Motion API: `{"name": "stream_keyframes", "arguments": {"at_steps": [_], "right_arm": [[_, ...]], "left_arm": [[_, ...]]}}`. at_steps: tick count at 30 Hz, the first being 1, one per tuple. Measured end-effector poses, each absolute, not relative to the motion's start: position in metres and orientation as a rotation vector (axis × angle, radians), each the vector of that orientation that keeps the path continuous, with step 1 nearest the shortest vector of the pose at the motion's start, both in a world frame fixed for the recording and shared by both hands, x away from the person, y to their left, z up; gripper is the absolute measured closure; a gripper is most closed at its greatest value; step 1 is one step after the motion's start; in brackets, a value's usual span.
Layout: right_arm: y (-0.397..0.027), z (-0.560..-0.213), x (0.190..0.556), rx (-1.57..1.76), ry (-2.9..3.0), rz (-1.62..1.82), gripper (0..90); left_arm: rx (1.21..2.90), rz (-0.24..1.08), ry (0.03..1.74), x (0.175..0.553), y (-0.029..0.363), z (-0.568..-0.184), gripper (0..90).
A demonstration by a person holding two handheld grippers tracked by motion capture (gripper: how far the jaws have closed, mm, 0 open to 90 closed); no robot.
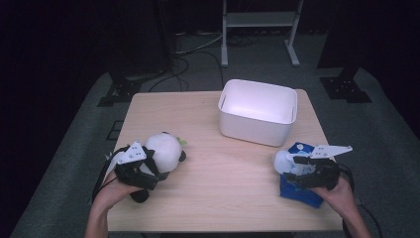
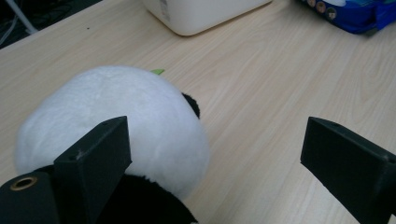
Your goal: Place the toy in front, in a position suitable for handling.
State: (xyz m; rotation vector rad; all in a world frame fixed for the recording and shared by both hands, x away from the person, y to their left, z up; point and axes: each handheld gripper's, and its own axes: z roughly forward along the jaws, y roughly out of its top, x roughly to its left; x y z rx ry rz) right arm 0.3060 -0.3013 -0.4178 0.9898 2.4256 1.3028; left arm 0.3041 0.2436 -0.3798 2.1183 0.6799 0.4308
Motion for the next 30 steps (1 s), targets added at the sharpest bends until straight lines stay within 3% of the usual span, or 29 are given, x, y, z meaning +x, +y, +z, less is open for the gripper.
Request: {"name": "stream_keyframes", "arguments": {"at_steps": [30], "right_arm": [[-0.293, -0.412, 0.303, 0.910, 2.463, 1.291, 21.5]], "left_arm": [[2.270, 0.478, 0.794, 0.343, 0.279, -0.371, 7.3]]}}
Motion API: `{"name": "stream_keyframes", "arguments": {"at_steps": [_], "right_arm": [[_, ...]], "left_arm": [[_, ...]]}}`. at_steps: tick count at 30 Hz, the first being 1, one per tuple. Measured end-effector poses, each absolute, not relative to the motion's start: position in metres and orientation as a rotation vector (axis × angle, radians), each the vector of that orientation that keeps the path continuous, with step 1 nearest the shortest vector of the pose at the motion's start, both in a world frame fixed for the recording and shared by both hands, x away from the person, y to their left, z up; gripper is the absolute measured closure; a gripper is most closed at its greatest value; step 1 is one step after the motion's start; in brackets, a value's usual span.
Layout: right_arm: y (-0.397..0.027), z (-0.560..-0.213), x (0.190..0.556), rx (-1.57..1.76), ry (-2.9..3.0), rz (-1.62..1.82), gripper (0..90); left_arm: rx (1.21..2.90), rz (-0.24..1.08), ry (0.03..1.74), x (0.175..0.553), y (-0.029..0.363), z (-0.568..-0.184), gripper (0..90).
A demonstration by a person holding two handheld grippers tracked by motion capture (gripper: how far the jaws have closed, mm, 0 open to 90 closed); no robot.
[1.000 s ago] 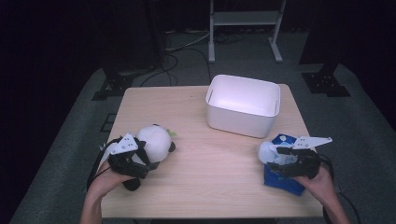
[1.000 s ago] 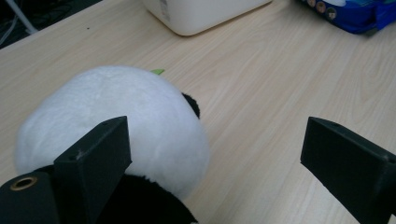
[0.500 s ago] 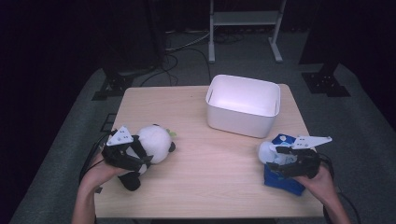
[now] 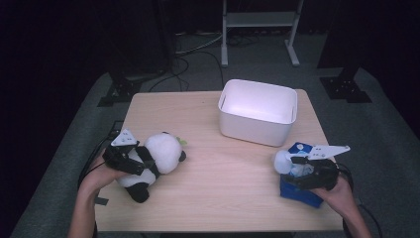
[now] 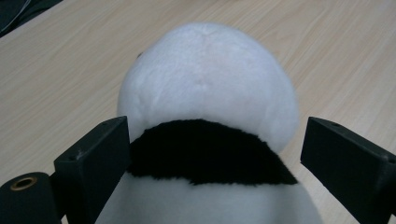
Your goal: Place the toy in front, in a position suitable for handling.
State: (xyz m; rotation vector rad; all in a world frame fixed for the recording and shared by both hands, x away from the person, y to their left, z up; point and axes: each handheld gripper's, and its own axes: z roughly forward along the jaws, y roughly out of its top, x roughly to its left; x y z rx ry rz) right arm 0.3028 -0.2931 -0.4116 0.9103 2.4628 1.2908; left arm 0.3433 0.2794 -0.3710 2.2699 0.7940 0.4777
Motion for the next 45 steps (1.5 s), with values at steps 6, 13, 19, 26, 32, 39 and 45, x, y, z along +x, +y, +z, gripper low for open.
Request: {"name": "stream_keyframes", "arguments": {"at_steps": [6, 13, 19, 26, 32, 39, 45], "right_arm": [[-0.289, -0.413, 0.303, 0.903, 2.481, 1.283, 21.6], [-0.288, -0.413, 0.302, 0.892, 2.492, 1.286, 21.6], [-0.287, -0.414, 0.302, 0.878, 2.507, 1.286, 21.6], [-0.286, -0.413, 0.302, 0.872, 2.506, 1.289, 21.6], [-0.287, -0.412, 0.300, 0.870, 2.496, 1.299, 21.6], [-0.288, -0.411, 0.300, 0.871, 2.492, 1.308, 21.6], [-0.289, -0.411, 0.301, 0.876, 2.487, 1.314, 21.6]], "left_arm": [[2.313, 0.477, 0.806, 0.354, 0.277, -0.374, 7.3], [2.392, 0.441, 0.800, 0.363, 0.272, -0.379, 13.1], [2.419, 0.421, 0.784, 0.366, 0.269, -0.382, 19.9], [2.408, 0.420, 0.780, 0.364, 0.271, -0.382, 30.0], [2.402, 0.453, 0.743, 0.360, 0.272, -0.382, 41.7], [2.369, 0.451, 0.762, 0.357, 0.277, -0.381, 47.1], [2.335, 0.454, 0.758, 0.355, 0.280, -0.380, 50.3]]}}
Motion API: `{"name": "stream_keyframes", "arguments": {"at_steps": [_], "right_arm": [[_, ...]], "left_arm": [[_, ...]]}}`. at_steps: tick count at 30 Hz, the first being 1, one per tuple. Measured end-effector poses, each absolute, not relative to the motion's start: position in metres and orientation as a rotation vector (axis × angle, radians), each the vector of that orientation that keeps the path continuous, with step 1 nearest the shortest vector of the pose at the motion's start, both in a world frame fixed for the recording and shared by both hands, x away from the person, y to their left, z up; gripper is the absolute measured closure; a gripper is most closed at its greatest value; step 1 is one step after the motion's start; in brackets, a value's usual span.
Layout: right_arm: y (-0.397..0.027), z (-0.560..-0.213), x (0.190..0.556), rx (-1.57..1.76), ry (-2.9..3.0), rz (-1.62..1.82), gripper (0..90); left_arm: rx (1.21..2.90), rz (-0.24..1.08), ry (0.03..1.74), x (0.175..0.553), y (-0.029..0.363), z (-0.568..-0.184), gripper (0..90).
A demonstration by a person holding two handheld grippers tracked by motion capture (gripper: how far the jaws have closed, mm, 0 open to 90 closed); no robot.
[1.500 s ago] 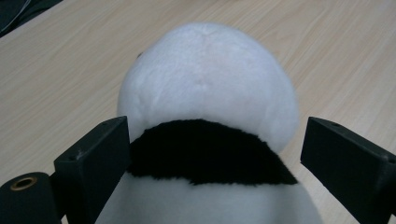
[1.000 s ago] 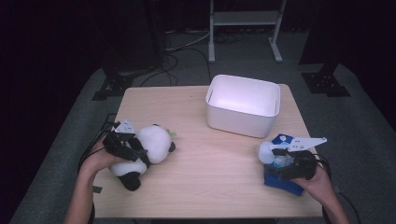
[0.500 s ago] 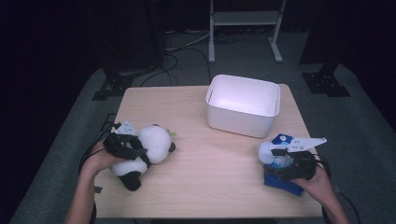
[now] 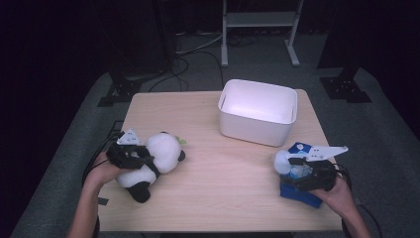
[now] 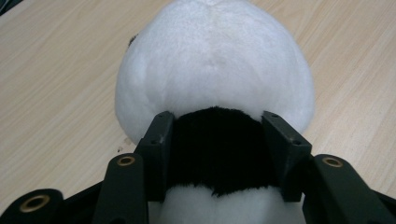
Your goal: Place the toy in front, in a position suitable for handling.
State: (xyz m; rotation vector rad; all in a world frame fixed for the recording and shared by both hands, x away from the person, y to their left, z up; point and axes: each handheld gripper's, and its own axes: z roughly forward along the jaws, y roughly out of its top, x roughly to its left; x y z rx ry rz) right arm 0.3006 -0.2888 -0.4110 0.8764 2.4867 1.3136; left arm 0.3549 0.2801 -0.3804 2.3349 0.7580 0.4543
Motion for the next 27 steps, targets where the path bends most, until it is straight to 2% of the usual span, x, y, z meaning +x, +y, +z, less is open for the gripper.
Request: {"name": "stream_keyframes", "arguments": {"at_steps": [20, 23, 27], "right_arm": [[-0.2900, -0.4099, 0.3018, 0.875, 2.474, 1.345, 21.5], [-0.2895, -0.4088, 0.3010, 0.871, 2.473, 1.351, 21.5], [-0.2880, -0.4078, 0.3001, 0.862, 2.474, 1.351, 21.5]], "left_arm": [[2.324, 0.422, 0.727, 0.3519, 0.2819, -0.3760, 60.9], [2.322, 0.416, 0.745, 0.3540, 0.2809, -0.3783, 60.4], [2.344, 0.400, 0.736, 0.3562, 0.2790, -0.3784, 54.7]]}}
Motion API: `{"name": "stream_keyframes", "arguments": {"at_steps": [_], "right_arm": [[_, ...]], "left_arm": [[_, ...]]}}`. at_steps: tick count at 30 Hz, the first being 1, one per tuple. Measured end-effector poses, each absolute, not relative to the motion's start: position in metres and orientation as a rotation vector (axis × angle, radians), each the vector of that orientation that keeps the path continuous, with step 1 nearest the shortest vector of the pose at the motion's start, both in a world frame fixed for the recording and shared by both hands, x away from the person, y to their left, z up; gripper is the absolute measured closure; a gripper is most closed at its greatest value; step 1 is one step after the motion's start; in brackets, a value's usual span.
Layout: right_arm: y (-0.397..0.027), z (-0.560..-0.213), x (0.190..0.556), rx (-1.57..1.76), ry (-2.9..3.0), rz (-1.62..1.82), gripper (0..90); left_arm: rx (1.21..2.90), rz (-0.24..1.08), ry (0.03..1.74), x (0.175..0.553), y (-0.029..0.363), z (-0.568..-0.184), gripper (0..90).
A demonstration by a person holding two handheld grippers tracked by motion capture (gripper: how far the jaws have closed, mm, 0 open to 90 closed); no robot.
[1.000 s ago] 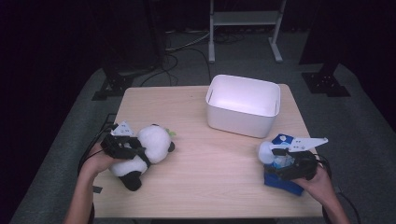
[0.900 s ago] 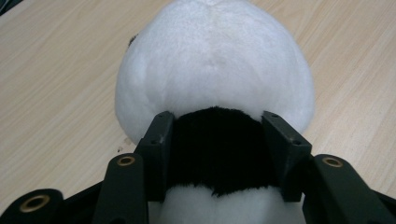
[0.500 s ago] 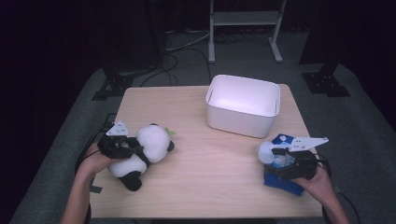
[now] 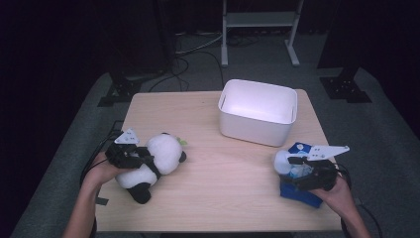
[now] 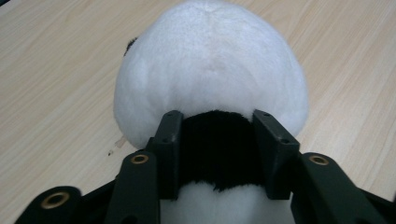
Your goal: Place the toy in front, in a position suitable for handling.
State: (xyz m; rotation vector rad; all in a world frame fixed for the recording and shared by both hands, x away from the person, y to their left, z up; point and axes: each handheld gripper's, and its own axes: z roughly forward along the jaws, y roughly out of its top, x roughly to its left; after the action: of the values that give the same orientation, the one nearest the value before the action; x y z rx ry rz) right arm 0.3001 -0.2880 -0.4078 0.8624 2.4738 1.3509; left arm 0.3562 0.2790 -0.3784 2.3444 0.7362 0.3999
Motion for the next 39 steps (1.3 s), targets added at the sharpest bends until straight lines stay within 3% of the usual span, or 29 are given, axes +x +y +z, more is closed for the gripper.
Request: {"name": "stream_keyframes", "arguments": {"at_steps": [9, 10, 12, 14, 17, 21, 25, 26, 30, 39], "right_arm": [[-0.287, -0.409, 0.300, 0.860, 2.481, 1.346, 21.5], [-0.286, -0.409, 0.300, 0.860, 2.481, 1.347, 21.5], [-0.286, -0.409, 0.300, 0.860, 2.483, 1.346, 21.5], [-0.285, -0.408, 0.300, 0.854, 2.485, 1.343, 21.5], [-0.285, -0.408, 0.299, 0.844, 2.492, 1.333, 21.6], [-0.285, -0.408, 0.299, 0.844, 2.490, 1.336, 21.5], [-0.285, -0.409, 0.299, 0.840, 2.496, 1.336, 21.5], [-0.283, -0.408, 0.299, 0.834, 2.499, 1.333, 21.5], [-0.282, -0.407, 0.297, 0.820, 2.498, 1.334, 21.5], [-0.285, -0.406, 0.299, 0.830, 2.484, 1.356, 21.6]], "left_arm": [[2.370, 0.469, 0.667, 0.355, 0.276, -0.380, 43.4], [2.383, 0.505, 0.679, 0.354, 0.273, -0.380, 34.3], [2.398, 0.467, 0.741, 0.356, 0.269, -0.380, 31.5], [2.443, 0.445, 0.787, 0.360, 0.265, -0.383, 17.3], [2.487, 0.446, 0.763, 0.362, 0.259, -0.386, 9.8], [2.488, 0.422, 0.743, 0.362, 0.262, -0.386, 15.6], [2.493, 0.395, 0.730, 0.364, 0.265, -0.386, 27.3], [2.503, 0.395, 0.721, 0.365, 0.264, -0.385, 34.7], [2.511, 0.428, 0.714, 0.365, 0.261, -0.384, 44.3], [2.401, 0.404, 0.747, 0.362, 0.275, -0.380, 48.9]]}}
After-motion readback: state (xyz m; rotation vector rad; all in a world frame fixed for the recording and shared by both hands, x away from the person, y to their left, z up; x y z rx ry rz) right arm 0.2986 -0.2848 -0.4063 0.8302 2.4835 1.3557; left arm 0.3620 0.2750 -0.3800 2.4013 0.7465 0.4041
